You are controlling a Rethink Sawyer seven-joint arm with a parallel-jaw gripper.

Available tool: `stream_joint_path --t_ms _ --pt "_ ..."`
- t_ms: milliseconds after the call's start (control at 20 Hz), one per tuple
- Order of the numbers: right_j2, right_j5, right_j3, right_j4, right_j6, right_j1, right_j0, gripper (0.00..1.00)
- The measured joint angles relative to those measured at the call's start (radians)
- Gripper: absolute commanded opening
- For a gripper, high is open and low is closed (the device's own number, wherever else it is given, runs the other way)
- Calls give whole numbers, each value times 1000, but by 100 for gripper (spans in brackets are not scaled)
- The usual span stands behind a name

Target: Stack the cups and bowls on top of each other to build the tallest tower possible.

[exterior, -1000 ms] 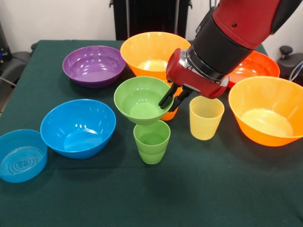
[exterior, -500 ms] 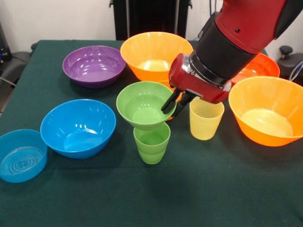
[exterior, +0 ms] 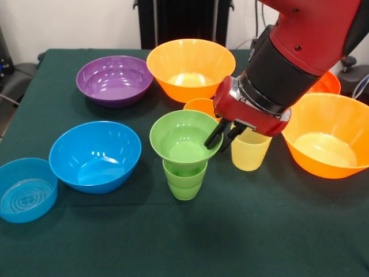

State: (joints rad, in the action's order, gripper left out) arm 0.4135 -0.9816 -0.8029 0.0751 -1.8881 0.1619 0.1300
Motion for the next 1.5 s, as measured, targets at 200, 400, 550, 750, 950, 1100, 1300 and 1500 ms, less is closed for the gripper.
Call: stream_joint_path --t_ms 200,400,550,750,950,1100,1300,1500 --pt "0 19 -13 0 -2 10 2 0" --pt "0 70 -58 0 -7 36 8 0" --pt "0 131 -115 0 -9 68 17 0" --pt "1 213 -199 0 -11 110 26 0" --pt "4 279 -276 1 -11 145 29 0" --pt "7 305 -312 1 -11 159 29 0" --pt "9 315 -328 1 -11 164 25 0" --pt "9 315 -320 1 -11 162 14 0"
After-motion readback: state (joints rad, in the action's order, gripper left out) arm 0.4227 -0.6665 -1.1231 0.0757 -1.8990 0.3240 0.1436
